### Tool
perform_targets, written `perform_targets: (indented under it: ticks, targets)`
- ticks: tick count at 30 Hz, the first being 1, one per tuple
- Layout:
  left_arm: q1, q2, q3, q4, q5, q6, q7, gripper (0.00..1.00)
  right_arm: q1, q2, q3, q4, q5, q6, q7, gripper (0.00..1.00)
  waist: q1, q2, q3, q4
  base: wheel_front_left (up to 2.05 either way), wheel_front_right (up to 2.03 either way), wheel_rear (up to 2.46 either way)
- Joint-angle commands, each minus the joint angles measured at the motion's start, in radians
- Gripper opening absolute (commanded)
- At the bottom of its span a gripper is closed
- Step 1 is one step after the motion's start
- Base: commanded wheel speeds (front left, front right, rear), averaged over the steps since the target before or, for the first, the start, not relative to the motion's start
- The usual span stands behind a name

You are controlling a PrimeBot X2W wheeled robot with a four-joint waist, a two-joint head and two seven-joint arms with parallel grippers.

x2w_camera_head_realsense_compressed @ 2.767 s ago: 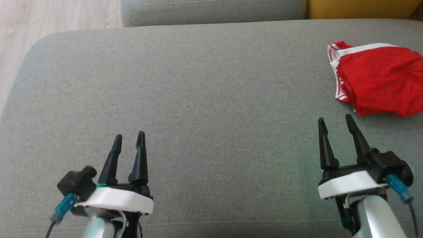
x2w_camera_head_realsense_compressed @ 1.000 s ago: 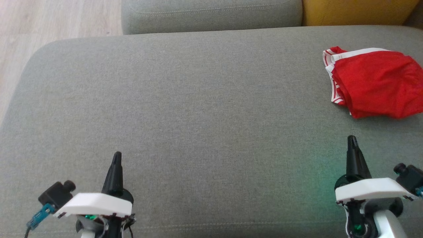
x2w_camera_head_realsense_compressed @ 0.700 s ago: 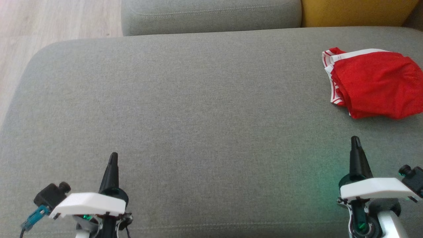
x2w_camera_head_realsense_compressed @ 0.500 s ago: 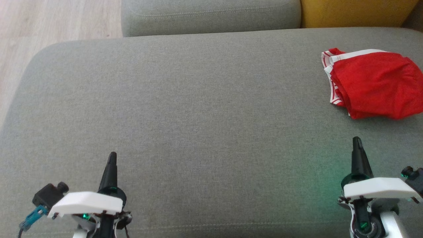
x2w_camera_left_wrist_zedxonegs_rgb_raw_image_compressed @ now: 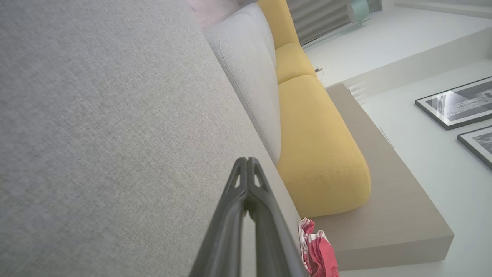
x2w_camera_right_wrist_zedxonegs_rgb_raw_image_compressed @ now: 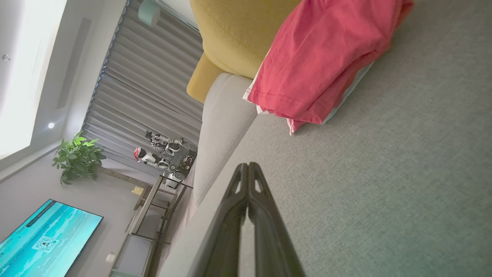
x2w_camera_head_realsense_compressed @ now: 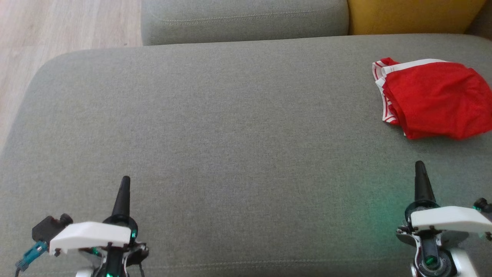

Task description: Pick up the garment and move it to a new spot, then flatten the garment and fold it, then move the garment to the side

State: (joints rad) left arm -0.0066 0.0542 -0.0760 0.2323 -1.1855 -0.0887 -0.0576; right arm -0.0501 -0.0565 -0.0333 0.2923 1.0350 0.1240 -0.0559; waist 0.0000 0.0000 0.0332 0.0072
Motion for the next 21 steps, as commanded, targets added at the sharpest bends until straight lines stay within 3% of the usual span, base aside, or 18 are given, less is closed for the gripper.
perform_targets:
  ticks: [1,21]
  targets:
    - [-0.057,0.018,0.033,-0.028,-0.018,-0.006,0.005,0.0,-0.046,-0.018,0.009,-0.04,0.024,0.004,0.007,0.0,0.0,0.0,0.0,0.0,0.0,0.0,0.0]
    - [-0.075,0.019,0.085,-0.011,-0.202,-0.021,0.064,0.0,-0.05,-0.017,-0.016,-0.044,0.269,0.005,0.065,0.0,0.0,0.0,-0.013,-0.003,0.0,0.0,0.0]
